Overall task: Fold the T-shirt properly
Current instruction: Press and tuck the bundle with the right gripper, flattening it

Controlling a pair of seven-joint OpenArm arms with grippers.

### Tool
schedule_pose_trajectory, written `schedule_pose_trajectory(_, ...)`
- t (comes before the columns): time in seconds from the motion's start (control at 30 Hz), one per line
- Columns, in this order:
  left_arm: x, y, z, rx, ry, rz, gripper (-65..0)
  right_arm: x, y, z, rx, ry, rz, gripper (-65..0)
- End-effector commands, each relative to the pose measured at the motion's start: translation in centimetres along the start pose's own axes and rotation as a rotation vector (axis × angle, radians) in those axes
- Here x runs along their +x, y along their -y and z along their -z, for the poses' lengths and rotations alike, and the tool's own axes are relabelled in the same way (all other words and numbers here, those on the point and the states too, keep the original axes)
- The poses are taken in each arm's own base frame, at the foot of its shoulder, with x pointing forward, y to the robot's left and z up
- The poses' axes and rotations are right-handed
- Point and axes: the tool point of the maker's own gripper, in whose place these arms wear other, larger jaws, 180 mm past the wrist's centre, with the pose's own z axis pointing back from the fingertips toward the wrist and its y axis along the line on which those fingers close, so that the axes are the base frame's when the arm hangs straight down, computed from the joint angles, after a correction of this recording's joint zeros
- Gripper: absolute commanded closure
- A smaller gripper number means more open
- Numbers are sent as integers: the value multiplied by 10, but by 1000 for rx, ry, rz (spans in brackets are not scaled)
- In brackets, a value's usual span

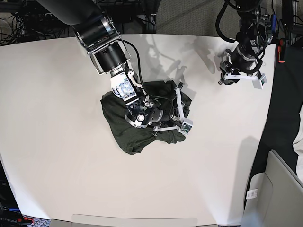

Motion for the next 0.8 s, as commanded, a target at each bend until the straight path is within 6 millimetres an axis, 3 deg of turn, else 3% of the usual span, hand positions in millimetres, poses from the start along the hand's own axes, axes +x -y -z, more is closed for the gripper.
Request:
schedule_pose_trajectory(0.0, 9, 3, -3, -9, 29, 8, -116, 7, 15, -9, -35, 9, -23, -90)
schedule_pose_trajectory(0.5, 8, 4, -3, -11, 25, 10, -116, -68, 122, -78, -264, -21, 188, -90)
schedule_pose_trajectory(0.6, 8, 4, -3, -12, 28, 10, -116, -82, 134, -90, -296, -35, 203, -90)
schedule_pose_trajectory(0.77, 8, 4, -3, -13, 26, 11, -116, -81, 136, -94, -304, -32, 198, -90)
